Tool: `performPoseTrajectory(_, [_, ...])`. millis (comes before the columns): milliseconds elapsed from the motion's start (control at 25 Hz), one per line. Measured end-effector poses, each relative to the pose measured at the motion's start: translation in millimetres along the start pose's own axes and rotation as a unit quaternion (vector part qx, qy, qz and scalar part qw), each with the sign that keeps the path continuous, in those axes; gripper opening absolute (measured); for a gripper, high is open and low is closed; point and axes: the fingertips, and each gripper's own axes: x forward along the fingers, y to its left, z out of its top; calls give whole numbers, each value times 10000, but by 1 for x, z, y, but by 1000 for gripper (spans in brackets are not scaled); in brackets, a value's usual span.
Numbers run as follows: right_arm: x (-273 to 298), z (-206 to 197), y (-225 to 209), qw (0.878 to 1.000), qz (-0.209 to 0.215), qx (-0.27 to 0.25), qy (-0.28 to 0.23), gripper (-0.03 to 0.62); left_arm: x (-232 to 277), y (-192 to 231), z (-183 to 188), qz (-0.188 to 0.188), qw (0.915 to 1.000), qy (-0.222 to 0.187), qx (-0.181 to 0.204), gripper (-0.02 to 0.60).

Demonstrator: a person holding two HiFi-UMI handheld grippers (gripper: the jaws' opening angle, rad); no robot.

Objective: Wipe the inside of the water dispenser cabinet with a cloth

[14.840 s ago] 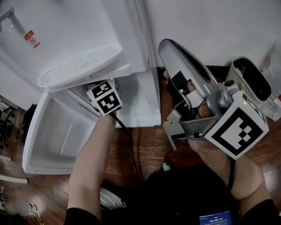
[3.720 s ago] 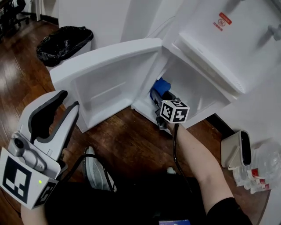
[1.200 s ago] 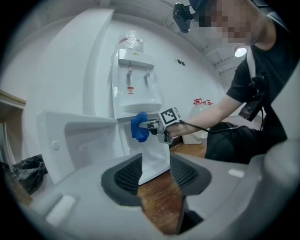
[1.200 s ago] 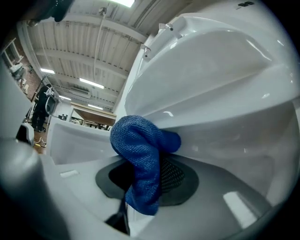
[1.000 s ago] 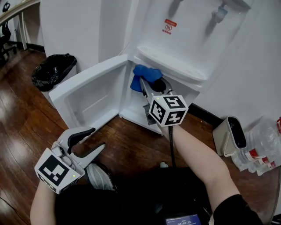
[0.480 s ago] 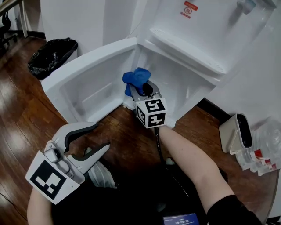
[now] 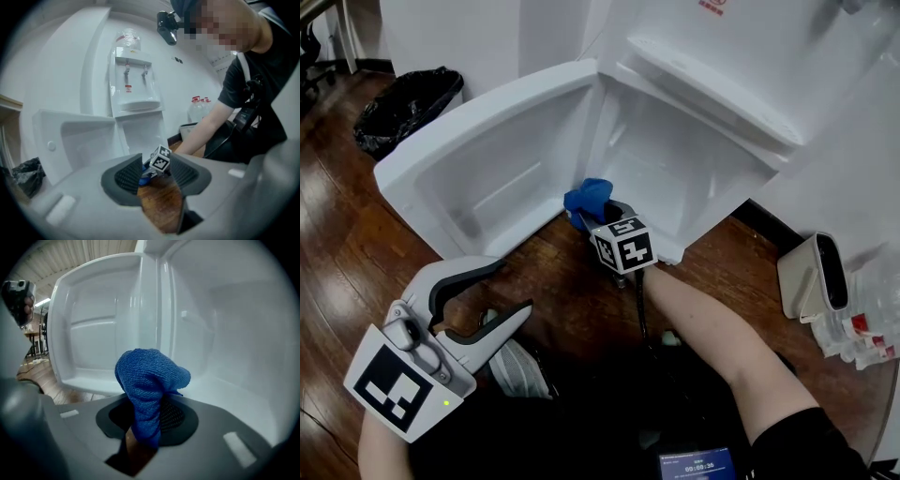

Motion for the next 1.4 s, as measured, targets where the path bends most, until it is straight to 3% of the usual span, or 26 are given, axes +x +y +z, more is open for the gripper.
performPoseTrajectory(160, [-43,-26,-20,9970,147,-472,603,120,-1,0,-1,39,10000,19,-76,184])
performPoseTrajectory(320, [-90,-62,-48,9937,397,-477,934,121,2,-2,-4,27,9999,53,-88,184])
performPoseTrajectory(480, [-137,-104,-75,9886,388,-667,1294,123,3,4,-10,203,9995,49,-250,182])
performPoseTrajectory(600, [-160,-113,-91,9906,356,-423,1251,123,0,12,-7,379,9985,-90,-381,155])
performPoseTrajectory(840, [-177,-73,-111,9986,62,-182,491,121,0,19,-9,666,9970,-32,-403,153])
performPoseTrajectory(1000, [-198,-56,-119,9978,-131,-403,515,122,2,19,-16,711,9969,141,-322,153])
performPoseTrajectory(1200, [-234,-14,-130,9938,-886,418,529,123,3,22,-21,722,9964,219,-396,153])
performPoseTrajectory(1400, [-272,61,-133,9826,-1663,636,-523,122,5,16,-18,548,9978,241,-289,153])
